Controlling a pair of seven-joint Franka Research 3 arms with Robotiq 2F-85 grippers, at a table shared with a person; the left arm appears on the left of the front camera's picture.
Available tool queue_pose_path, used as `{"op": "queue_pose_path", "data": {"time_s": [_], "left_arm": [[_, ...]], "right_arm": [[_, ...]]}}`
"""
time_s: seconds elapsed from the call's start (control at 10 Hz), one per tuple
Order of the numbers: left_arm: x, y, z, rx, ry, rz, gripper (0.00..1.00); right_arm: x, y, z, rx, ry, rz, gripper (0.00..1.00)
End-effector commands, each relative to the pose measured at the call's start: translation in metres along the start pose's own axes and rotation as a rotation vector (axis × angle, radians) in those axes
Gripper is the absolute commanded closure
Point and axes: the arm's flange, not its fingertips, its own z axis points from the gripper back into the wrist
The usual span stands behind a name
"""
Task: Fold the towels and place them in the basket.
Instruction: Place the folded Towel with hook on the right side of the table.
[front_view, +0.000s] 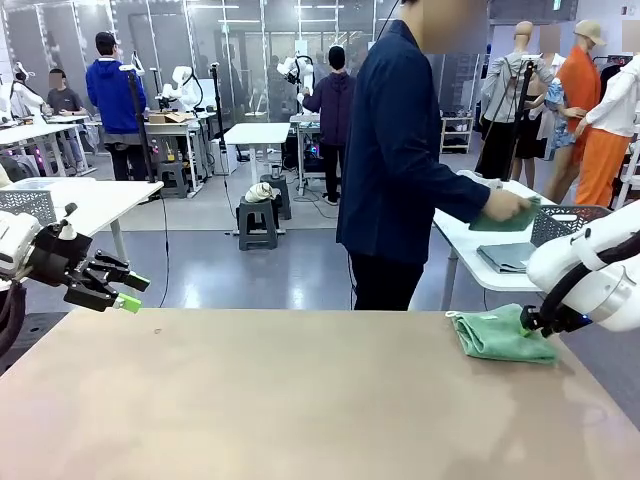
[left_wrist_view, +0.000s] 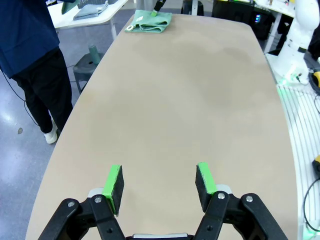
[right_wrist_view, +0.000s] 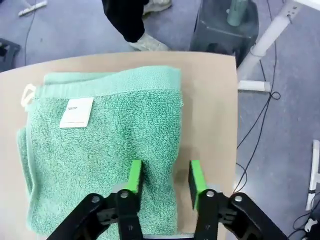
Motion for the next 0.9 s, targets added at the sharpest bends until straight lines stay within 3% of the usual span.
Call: {"op": "queue_pose_path", "data": {"time_s": [0.0, 0.1, 0.4, 0.8], "left_arm": [[0.001, 0.000, 0.001, 0.001, -0.005, -0.003, 0.26], [0.001, 0.000, 0.001, 0.001, -0.005, -0.003, 0.26], [0.001, 0.000, 0.001, 0.001, -0.005, -0.003, 0.26], [0.001, 0.000, 0.001, 0.001, -0.005, -0.003, 0.26]], "right_arm": [[0.004, -0.006, 0.034, 0.010, -0.045, 0.021, 0.35], [0.008, -0.005, 0.059, -0.004, -0.080, 0.009, 0.18], [0.014, 0.016, 0.160, -0.029, -0.176, -0.028, 0.18], [-0.004, 0.072, 0.293, -0.072, -0.166, -0.012, 0.18]]}}
